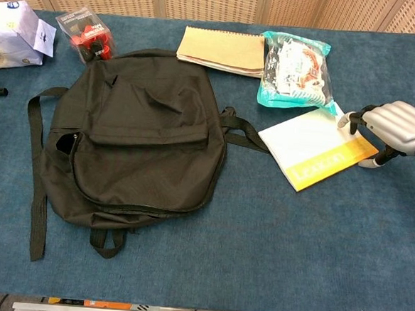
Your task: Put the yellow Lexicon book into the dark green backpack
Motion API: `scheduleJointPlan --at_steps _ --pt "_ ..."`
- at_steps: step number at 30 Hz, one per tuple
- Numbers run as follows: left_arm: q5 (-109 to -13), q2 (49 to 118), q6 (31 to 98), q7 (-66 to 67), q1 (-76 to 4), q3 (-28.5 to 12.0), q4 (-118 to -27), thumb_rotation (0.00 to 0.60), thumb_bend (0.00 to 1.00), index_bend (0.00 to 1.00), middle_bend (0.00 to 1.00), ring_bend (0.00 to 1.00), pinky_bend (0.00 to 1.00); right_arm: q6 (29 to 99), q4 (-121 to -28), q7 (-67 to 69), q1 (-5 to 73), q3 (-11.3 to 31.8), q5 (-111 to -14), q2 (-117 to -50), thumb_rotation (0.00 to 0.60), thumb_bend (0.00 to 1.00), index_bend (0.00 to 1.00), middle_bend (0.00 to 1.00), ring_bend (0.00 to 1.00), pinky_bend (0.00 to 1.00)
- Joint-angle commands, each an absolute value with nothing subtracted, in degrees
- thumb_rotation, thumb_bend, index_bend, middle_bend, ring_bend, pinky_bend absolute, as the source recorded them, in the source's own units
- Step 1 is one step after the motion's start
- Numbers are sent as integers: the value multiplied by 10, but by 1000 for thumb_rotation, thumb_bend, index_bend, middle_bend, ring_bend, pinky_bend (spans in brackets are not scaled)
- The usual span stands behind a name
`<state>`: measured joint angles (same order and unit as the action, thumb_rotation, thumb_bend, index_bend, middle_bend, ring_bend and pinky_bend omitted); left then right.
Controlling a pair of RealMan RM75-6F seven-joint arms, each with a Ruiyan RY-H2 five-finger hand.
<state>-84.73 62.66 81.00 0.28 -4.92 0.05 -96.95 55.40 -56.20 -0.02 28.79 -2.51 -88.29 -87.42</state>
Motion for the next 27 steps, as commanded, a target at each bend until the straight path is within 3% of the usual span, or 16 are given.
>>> scheduleJointPlan --at_steps 1,8,27 --pt "-847 627 808 1 -50 1 -969 586 250 91 68 62 48 556 -558 4 289 -26 -884 -877 600 230 284 424 280 364" --pt "-848 627 806 -4 -51 1 -969 583 250 91 68 62 48 585 -546 36 288 -26 -901 -885 600 414 334 465 331 406" --pt "-847 628 795 -21 -60 -2 -967 572 250 91 68 65 48 646 -513 75 308 12 -906 -919 600 518 409 508 395 471"
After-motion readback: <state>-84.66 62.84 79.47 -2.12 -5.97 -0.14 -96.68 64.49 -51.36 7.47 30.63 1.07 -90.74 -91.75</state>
